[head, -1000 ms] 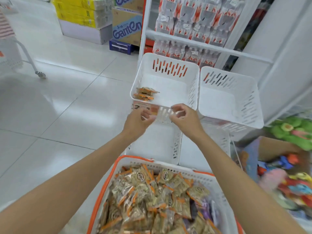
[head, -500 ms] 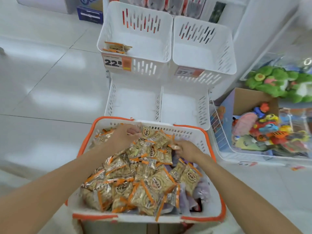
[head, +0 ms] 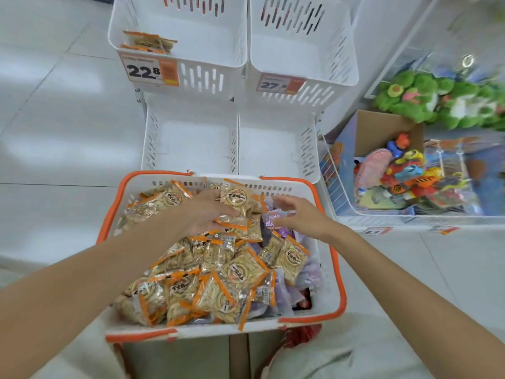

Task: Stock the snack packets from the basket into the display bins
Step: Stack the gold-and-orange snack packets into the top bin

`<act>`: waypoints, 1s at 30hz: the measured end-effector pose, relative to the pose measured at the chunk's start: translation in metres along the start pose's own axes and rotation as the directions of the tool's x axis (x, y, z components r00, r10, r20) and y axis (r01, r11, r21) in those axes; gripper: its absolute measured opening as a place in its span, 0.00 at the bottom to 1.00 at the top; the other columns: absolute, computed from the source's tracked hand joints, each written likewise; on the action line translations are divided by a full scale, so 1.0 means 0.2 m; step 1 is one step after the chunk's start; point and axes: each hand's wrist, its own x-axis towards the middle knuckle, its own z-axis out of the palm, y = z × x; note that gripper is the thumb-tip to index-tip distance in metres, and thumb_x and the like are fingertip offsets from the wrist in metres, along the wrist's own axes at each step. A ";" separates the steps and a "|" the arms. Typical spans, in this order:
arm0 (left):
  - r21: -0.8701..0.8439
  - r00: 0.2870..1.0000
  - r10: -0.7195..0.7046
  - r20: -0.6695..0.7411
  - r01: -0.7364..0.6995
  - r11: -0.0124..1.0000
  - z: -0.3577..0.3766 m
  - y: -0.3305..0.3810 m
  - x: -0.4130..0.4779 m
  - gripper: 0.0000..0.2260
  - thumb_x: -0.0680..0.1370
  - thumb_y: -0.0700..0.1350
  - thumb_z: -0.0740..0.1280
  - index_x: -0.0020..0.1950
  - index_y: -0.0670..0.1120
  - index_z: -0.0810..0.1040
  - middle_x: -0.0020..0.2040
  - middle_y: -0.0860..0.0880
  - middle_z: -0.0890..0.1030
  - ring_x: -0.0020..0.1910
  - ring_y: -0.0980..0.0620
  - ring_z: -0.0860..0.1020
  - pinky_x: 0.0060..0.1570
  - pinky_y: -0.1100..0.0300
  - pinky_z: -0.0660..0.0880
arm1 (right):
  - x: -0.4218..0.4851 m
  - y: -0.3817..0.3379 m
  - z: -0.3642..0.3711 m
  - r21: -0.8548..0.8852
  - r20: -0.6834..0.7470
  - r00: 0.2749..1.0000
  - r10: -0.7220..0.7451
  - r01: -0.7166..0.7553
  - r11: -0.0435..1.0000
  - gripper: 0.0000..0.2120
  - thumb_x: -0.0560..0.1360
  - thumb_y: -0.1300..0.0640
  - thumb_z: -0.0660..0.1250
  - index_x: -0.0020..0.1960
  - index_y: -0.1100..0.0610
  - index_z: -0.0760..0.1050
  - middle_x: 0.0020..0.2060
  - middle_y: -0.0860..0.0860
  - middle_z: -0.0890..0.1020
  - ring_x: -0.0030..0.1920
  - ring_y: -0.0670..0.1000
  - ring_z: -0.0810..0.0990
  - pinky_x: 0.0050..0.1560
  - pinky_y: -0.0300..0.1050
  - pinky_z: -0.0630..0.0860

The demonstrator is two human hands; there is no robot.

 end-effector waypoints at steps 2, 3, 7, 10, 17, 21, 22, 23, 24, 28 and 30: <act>-0.019 1.000 0.019 -0.017 -0.020 1.000 0.00 -0.01 0.01 0.44 0.72 0.36 0.75 0.80 0.48 0.52 0.80 0.47 0.55 0.75 0.45 0.63 0.67 0.48 0.70 | 0.00 0.16 0.02 -0.375 0.053 0.988 0.147 -0.116 0.920 0.35 0.75 0.49 0.71 0.77 0.57 0.62 0.75 0.56 0.64 0.73 0.55 0.65 0.69 0.47 0.65; -0.008 0.999 0.039 -0.032 -0.040 0.999 0.00 -0.02 0.01 0.46 0.72 0.38 0.76 0.80 0.49 0.49 0.80 0.47 0.53 0.76 0.45 0.60 0.69 0.47 0.66 | -0.01 0.23 0.04 -0.531 0.087 0.971 0.223 -0.144 0.835 0.37 0.75 0.46 0.70 0.78 0.57 0.60 0.77 0.59 0.59 0.76 0.59 0.59 0.72 0.50 0.60; 0.235 0.982 0.149 -0.114 -0.119 0.965 -0.01 -0.07 0.01 0.47 0.70 0.41 0.78 0.80 0.45 0.52 0.79 0.46 0.57 0.76 0.43 0.60 0.70 0.49 0.63 | -0.02 0.33 0.13 -0.629 0.091 0.968 0.235 -0.128 0.767 0.36 0.73 0.44 0.71 0.77 0.53 0.62 0.79 0.59 0.46 0.79 0.60 0.41 0.77 0.54 0.45; 0.278 0.980 0.150 -0.135 -0.108 0.955 -0.04 -0.08 0.01 0.47 0.69 0.41 0.79 0.80 0.45 0.54 0.79 0.47 0.58 0.76 0.42 0.61 0.70 0.46 0.63 | -0.01 0.29 0.10 -0.406 0.004 0.999 0.043 -0.037 0.913 0.13 0.74 0.55 0.72 0.56 0.55 0.77 0.65 0.58 0.72 0.67 0.58 0.69 0.69 0.53 0.66; 0.132 0.974 0.195 -0.114 -0.180 0.975 -0.05 -0.07 -0.03 0.42 0.76 0.52 0.71 0.81 0.50 0.46 0.81 0.49 0.51 0.76 0.45 0.60 0.72 0.42 0.64 | 0.00 -0.15 -0.11 0.077 -0.173 0.957 -0.235 0.251 0.965 0.05 0.77 0.63 0.69 0.47 0.54 0.76 0.40 0.59 0.82 0.39 0.53 0.78 0.44 0.50 0.78; 0.003 0.980 0.172 0.101 -0.173 0.985 -0.03 -0.04 -0.11 0.44 0.67 0.59 0.76 0.77 0.51 0.59 0.74 0.45 0.68 0.66 0.46 0.75 0.60 0.45 0.78 | 0.01 -0.36 -0.03 0.184 -0.170 0.933 -0.316 0.345 0.920 0.05 0.76 0.64 0.70 0.48 0.56 0.76 0.37 0.48 0.82 0.36 0.45 0.79 0.41 0.42 0.76; -0.006 0.978 0.174 0.114 -0.175 0.985 -0.03 -0.05 -0.12 0.41 0.67 0.54 0.77 0.75 0.50 0.62 0.73 0.46 0.69 0.64 0.46 0.77 0.56 0.46 0.80 | 0.02 -0.38 0.01 0.181 -0.170 0.932 -0.319 0.348 0.920 0.06 0.76 0.62 0.70 0.51 0.54 0.76 0.41 0.46 0.82 0.39 0.44 0.79 0.44 0.42 0.77; -0.021 0.979 0.180 0.096 -0.179 0.984 -0.04 -0.05 -0.12 0.39 0.68 0.50 0.76 0.75 0.50 0.63 0.73 0.47 0.68 0.63 0.46 0.77 0.52 0.48 0.81 | 0.03 -0.38 0.04 0.172 -0.181 0.935 -0.306 0.336 0.926 0.10 0.77 0.59 0.70 0.56 0.52 0.75 0.46 0.46 0.81 0.44 0.45 0.80 0.47 0.42 0.77; -0.034 0.980 0.189 0.059 -0.187 0.982 -0.05 -0.06 -0.13 0.38 0.67 0.49 0.76 0.75 0.50 0.64 0.74 0.47 0.67 0.63 0.46 0.77 0.49 0.51 0.82 | 0.04 -0.38 0.06 0.168 -0.198 0.941 -0.276 0.310 0.936 0.15 0.77 0.55 0.70 0.62 0.51 0.72 0.51 0.46 0.80 0.49 0.46 0.79 0.49 0.40 0.76; -0.084 0.980 0.179 -0.091 -0.187 0.979 -0.13 -0.06 -0.17 0.41 0.73 0.46 0.73 0.80 0.53 0.52 0.80 0.47 0.53 0.71 0.45 0.69 0.45 0.54 0.82 | 0.03 -0.21 0.16 0.001 -0.023 0.993 -0.113 0.113 0.994 0.25 0.77 0.52 0.70 0.70 0.53 0.66 0.59 0.49 0.76 0.60 0.49 0.76 0.54 0.39 0.74; -0.103 0.977 0.170 -0.129 -0.184 0.978 -0.14 -0.07 -0.20 0.41 0.77 0.45 0.69 0.81 0.51 0.45 0.81 0.51 0.44 0.74 0.44 0.65 0.42 0.56 0.82 | 0.03 -0.09 0.26 -0.140 0.278 0.959 -0.054 0.096 0.985 0.32 0.75 0.51 0.72 0.74 0.50 0.62 0.64 0.49 0.75 0.66 0.49 0.73 0.62 0.43 0.72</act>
